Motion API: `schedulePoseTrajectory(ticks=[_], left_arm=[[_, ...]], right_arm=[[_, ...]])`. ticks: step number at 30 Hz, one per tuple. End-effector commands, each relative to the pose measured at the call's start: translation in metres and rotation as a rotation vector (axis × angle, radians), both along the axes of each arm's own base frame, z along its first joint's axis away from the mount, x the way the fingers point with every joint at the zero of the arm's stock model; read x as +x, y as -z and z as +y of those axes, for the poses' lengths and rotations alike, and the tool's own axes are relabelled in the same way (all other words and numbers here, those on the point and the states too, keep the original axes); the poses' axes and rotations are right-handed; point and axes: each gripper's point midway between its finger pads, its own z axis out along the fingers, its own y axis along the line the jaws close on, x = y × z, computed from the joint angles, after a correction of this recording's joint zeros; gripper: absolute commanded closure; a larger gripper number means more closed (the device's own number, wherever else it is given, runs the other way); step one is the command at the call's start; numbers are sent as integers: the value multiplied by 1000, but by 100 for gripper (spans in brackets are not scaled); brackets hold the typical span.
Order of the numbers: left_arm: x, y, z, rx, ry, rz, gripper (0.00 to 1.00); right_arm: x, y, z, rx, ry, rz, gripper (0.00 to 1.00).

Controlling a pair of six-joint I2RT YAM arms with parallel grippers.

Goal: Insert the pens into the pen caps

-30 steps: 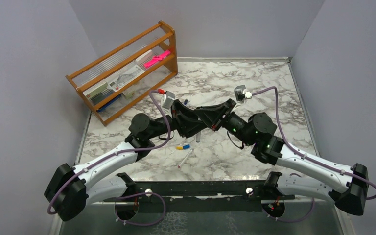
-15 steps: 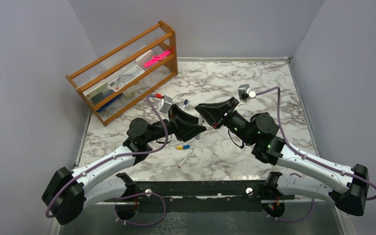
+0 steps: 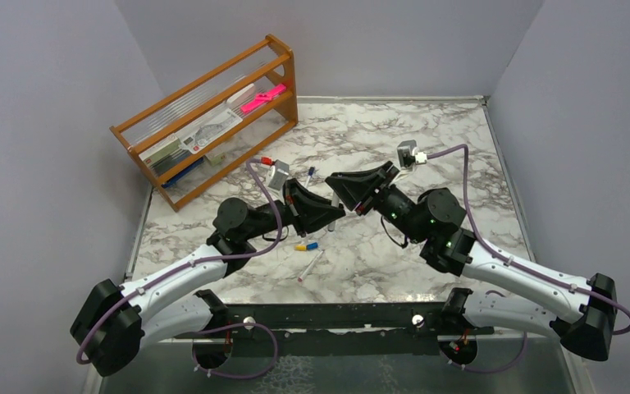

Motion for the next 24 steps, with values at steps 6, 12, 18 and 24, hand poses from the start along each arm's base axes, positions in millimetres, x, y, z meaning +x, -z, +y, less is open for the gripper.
schedulePoseTrajectory(ticks=[6, 12, 18, 24], left_arm=[[55, 28, 37, 213, -370, -65, 100], [85, 38, 80, 379, -574, -38, 100], [108, 63, 116, 439, -720, 113, 100], [111, 71, 122, 430, -724, 155, 100]], right_arm=[[23, 33, -34, -243, 211, 78, 65], [25, 112, -30, -489, 197, 212, 65], [20, 202, -4, -744, 73, 346, 79], [6, 263, 22, -817, -75, 422, 98]])
